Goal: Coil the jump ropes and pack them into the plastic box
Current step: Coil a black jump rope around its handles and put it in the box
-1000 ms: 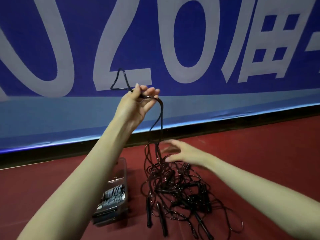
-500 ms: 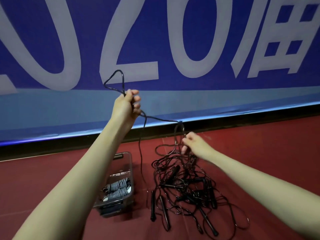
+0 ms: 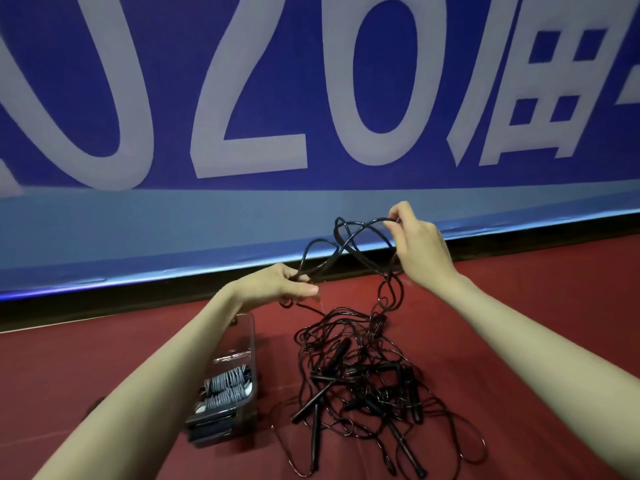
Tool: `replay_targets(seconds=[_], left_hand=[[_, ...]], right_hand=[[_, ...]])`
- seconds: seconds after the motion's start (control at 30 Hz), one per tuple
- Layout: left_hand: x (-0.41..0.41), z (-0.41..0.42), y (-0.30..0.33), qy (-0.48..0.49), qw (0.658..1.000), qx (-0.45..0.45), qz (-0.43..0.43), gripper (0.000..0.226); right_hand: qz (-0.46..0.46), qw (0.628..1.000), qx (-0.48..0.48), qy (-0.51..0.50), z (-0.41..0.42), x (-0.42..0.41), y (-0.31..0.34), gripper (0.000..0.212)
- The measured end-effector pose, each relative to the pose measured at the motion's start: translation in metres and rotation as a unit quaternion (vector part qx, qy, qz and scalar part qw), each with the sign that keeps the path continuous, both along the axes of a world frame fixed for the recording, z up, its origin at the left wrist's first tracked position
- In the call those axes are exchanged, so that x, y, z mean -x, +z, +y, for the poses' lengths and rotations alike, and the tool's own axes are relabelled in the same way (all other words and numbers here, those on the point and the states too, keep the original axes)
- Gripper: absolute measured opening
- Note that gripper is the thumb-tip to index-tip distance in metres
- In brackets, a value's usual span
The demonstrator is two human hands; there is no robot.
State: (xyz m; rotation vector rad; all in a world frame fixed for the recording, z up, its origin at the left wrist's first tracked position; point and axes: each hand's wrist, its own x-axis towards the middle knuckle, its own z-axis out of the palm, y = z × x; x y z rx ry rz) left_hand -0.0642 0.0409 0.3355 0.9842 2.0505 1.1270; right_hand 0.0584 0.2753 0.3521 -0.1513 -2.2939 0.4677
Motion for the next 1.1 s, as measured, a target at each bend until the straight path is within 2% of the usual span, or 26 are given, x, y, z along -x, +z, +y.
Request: replay_targets(seconds=[0.1,0.17,0.27,0.33,0.37,0.47,0.63,0.67,0.73,0.8,0.87,0.9,1.0,1.1], left_hand=[[-0.006,0.008,0.010,0.086,0.993,-0.071,0.037,0.022],[0.000,0.011,0.013,0.191,0.965,-0.178,-0.007,0.025],[0.010,0.013,0.020,0.268,0.905,-0.310,-0.119,0.025],[0.009,0.017,0.022,0.292,0.877,-0.350,-0.153,0.024],[0.008,0.018,0.023,0.304,0.867,-0.362,-0.158,0.024],[0.006,0.022,0.023,0.333,0.848,-0.377,-0.164,0.023],[0.004,0.027,0.020,0.320,0.841,-0.395,-0.184,0.024],[0.004,0.029,0.020,0.319,0.840,-0.396,-0.188,0.024],[0.007,0.028,0.022,0.328,0.830,-0.405,-0.200,0.024],[0.016,0.022,0.024,0.345,0.804,-0.430,-0.221,0.025],[0.031,0.009,0.020,0.370,0.776,-0.449,-0.243,0.025],[0.038,0.001,0.017,0.382,0.772,-0.444,-0.247,0.025],[0.054,-0.018,-0.007,0.422,0.793,-0.377,-0.224,0.026],[0.060,-0.028,-0.032,0.443,0.826,-0.286,-0.198,0.028]], right_hand=[[0.004,0.997,0.078,0.006,0.011,-0.001,0.000,0.015],[-0.019,0.991,0.130,0.034,0.016,-0.002,0.000,0.021],[-0.139,0.967,0.173,0.127,0.021,-0.008,0.000,0.027],[-0.240,0.939,0.176,0.169,0.024,-0.012,-0.003,0.022],[-0.264,0.935,0.166,0.168,0.027,-0.011,-0.007,0.027],[-0.269,0.940,0.160,0.140,0.035,-0.008,-0.016,0.051],[-0.308,0.925,0.172,0.138,0.027,-0.007,-0.029,0.031],[-0.330,0.911,0.200,0.149,0.023,-0.006,-0.032,0.026],[-0.392,0.852,0.300,0.176,0.014,-0.007,-0.040,0.015],[-0.448,0.806,0.340,0.184,0.008,-0.010,-0.045,0.018],[-0.451,0.796,0.345,0.210,0.005,-0.013,-0.048,0.026],[-0.438,0.793,0.359,0.224,0.006,-0.013,-0.049,0.033],[-0.394,0.800,0.385,0.239,0.013,-0.013,-0.039,0.054],[-0.333,0.831,0.397,0.202,0.015,-0.011,-0.030,0.052]])
